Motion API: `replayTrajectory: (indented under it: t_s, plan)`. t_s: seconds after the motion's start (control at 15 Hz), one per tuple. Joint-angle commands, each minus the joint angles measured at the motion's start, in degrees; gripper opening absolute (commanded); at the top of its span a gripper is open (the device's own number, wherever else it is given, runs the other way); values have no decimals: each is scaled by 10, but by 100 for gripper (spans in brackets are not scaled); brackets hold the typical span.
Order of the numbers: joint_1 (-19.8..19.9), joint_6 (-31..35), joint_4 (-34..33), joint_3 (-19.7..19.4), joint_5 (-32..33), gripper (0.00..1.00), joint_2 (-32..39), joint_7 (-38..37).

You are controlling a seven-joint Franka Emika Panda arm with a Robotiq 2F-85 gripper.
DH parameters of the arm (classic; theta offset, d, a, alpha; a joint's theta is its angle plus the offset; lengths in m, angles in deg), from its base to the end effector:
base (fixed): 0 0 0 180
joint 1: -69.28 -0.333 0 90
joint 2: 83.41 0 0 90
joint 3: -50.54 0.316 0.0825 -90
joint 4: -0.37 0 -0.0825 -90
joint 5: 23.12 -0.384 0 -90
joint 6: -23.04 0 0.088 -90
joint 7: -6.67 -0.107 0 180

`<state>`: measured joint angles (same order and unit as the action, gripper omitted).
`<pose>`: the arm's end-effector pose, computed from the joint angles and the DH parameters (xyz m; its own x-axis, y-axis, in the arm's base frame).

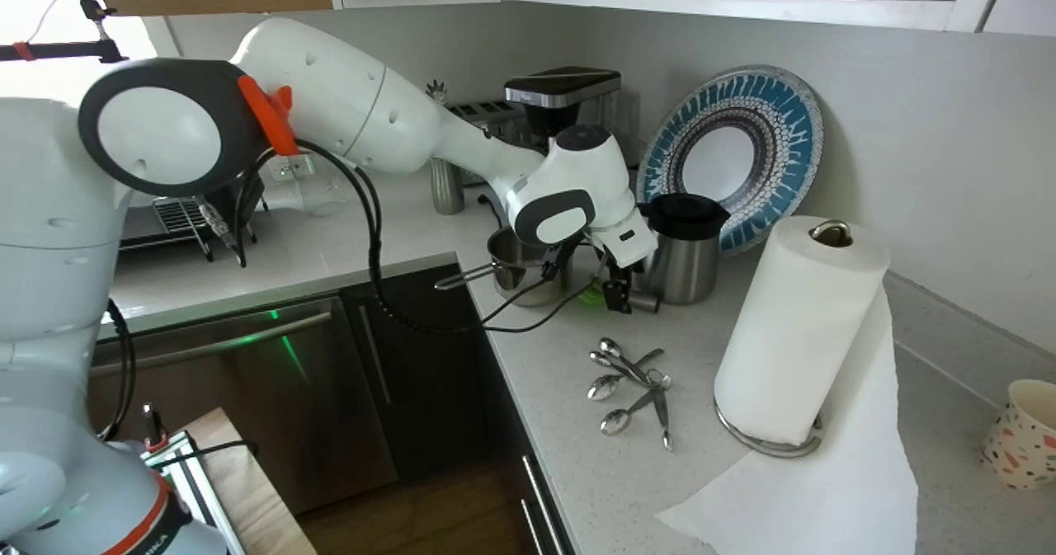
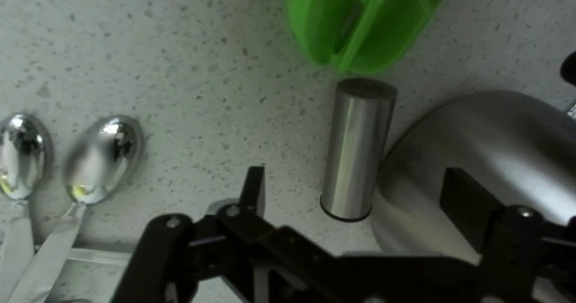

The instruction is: Pick up the small silver object next to the pot and put it on the drip tray of the coffee machine

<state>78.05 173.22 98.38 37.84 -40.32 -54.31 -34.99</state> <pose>0.6600 -0.2448 0.3463 0.2416 -0.9482 0.2063 -0.8809 -0.3035 -0.3632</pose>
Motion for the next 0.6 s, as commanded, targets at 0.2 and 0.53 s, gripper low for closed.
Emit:
replayTrajectory:
  t_s: [0.2,0.53]
  plan:
    - [39,-68,-99,42,-48,100,66,10]
    - [58,-157,-158,52,-69,74,103,1]
